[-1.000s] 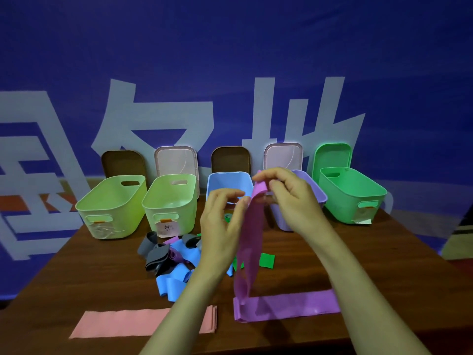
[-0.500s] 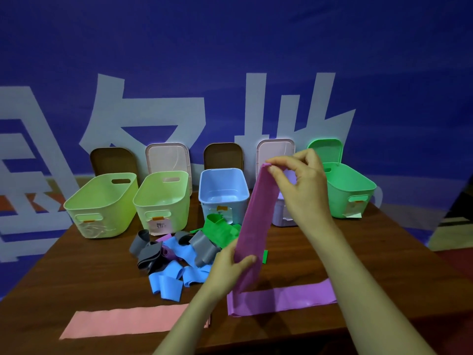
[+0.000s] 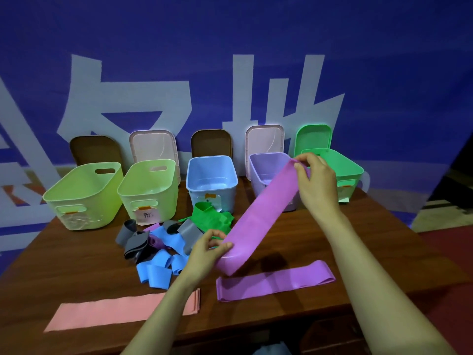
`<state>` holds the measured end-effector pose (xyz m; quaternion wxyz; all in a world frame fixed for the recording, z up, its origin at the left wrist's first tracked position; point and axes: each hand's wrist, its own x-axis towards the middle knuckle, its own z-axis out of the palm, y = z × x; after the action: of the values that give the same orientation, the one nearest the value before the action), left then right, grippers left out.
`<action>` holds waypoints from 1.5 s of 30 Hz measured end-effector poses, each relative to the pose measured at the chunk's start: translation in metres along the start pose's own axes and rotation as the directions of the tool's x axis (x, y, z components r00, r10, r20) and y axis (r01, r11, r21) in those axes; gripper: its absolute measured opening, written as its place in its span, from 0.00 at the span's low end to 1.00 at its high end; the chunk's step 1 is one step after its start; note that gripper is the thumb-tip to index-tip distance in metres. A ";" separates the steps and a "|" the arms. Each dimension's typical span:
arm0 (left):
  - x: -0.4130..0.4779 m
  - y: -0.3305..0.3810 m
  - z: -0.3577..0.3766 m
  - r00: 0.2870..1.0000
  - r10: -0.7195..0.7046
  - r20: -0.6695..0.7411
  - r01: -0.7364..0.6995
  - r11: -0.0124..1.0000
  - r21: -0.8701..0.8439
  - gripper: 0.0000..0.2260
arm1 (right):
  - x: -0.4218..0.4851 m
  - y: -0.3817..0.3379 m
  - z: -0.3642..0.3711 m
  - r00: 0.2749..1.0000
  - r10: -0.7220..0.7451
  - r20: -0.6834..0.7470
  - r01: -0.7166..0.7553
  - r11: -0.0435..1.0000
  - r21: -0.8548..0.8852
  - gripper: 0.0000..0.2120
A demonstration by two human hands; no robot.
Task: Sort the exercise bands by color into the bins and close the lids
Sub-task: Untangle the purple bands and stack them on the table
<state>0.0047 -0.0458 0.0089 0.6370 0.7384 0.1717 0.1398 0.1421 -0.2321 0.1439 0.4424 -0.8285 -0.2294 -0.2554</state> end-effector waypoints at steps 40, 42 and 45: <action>-0.004 -0.039 -0.004 0.966 -0.248 -0.076 0.254 0.963 0.088 0.14 | -0.108 0.152 0.018 0.845 0.511 0.160 -0.430 0.825 -0.366 0.10; -0.004 -0.045 0.000 0.973 -0.210 -0.094 0.227 0.947 0.228 0.14 | -0.115 0.157 0.017 0.836 0.524 0.163 -0.439 0.817 -0.373 0.09; -0.004 -0.052 0.008 0.980 -0.165 -0.111 0.194 0.914 0.355 0.12 | -0.123 0.163 0.017 0.826 0.539 0.167 -0.450 0.807 -0.382 0.09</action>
<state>0.0003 -0.0479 -0.0434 0.4918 0.8187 0.2867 0.0757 0.1507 -0.3182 -0.0418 0.3156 -0.9474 -0.0157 -0.0502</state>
